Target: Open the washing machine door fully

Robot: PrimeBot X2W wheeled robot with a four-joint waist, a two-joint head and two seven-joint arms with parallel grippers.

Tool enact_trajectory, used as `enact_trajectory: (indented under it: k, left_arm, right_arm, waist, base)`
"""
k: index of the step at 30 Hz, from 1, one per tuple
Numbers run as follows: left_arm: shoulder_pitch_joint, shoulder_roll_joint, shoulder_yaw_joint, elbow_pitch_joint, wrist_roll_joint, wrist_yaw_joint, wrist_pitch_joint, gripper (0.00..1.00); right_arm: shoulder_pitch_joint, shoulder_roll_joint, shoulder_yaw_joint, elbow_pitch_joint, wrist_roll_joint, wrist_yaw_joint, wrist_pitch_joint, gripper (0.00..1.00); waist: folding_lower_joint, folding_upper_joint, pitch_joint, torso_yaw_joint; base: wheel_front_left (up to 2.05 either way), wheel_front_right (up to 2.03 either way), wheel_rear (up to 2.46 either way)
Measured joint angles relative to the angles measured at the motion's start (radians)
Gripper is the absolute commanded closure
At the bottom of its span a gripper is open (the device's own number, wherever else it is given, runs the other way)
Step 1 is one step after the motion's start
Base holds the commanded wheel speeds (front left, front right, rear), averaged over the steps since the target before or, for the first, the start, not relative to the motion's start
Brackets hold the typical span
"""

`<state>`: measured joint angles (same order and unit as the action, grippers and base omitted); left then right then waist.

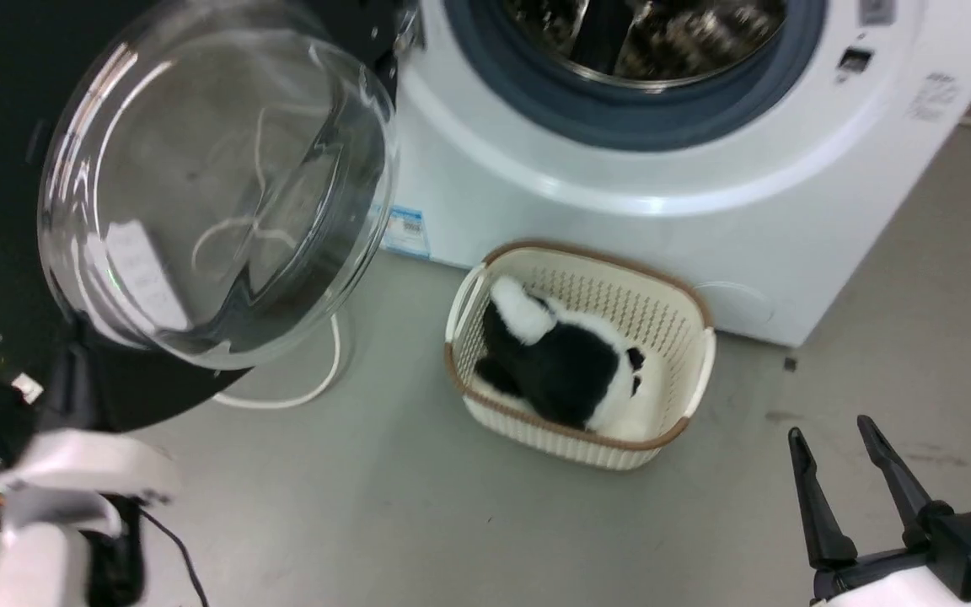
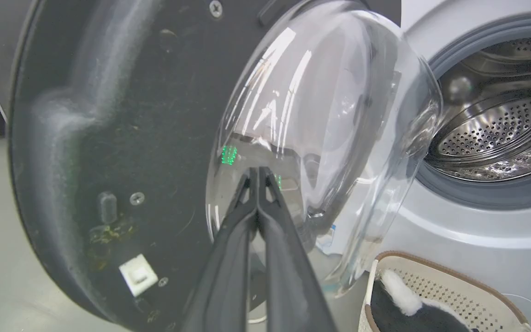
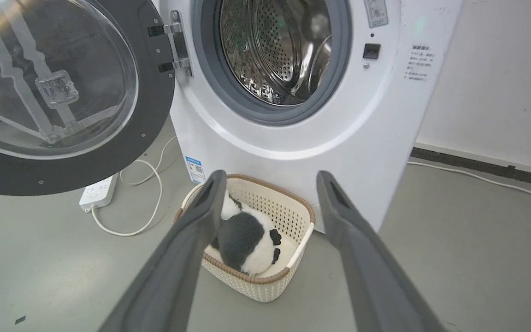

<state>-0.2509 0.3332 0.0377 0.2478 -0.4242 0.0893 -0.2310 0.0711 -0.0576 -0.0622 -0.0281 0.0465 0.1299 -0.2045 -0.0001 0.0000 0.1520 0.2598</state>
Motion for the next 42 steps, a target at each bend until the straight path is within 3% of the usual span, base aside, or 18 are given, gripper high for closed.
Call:
enact_trajectory:
  k: [10,21,22,23,24,32,42]
  left_arm:
    - [0.18,-0.084,-0.113,-0.237,0.067,0.007,-0.017,1.0]
    - [0.293,-0.155,-0.231,-0.26,0.132,0.035,-0.016,1.0]
    - [0.297,-0.161,-0.24,-0.255,0.136,0.039,-0.016,0.89]
    - [0.301,-0.162,-0.25,-0.249,0.145,0.042,-0.017,0.56]
    - [0.307,-0.162,-0.255,-0.242,0.156,0.046,-0.017,0.0]
    - [0.323,-0.168,-0.304,-0.162,0.195,0.049,-0.018,0.0]
    - [0.327,-0.178,-0.292,-0.13,0.193,0.04,-0.025,0.0]
  right_arm:
    - [-0.002,0.003,0.006,0.005,-0.003,0.0,-0.027,0.0]
    - [0.01,0.003,0.011,0.008,0.018,0.0,-0.027,0.0]
    - [0.013,0.003,0.012,0.01,0.021,0.0,-0.027,0.0]
    - [0.017,0.003,0.011,0.012,0.025,0.0,-0.028,0.0]
    - [0.022,0.003,0.011,0.014,0.026,0.0,-0.027,0.0]
    - [0.028,0.003,0.006,0.031,0.036,0.0,-0.027,0.0]
    - [0.028,0.003,0.006,0.054,0.042,0.0,-0.027,0.0]
  waist:
    - [-0.0001,0.0,-0.109,-0.1]
    - [0.0001,0.0,-0.172,-0.195]
    - [0.0,0.0,-0.174,-0.198]
    - [0.0001,0.0,-0.175,-0.201]
    - [0.0001,0.0,-0.176,-0.203]
    - [0.0001,0.0,-0.179,-0.211]
    - [0.0001,0.0,-0.178,-0.21]
  base:
    - [0.0,0.0,0.0]
    - [0.0,0.0,0.0]
    - [0.0,0.0,0.0]
    - [0.0,0.0,0.0]
    - [0.0,0.0,0.0]
    - [0.0,0.0,0.0]
    - [0.0,0.0,0.0]
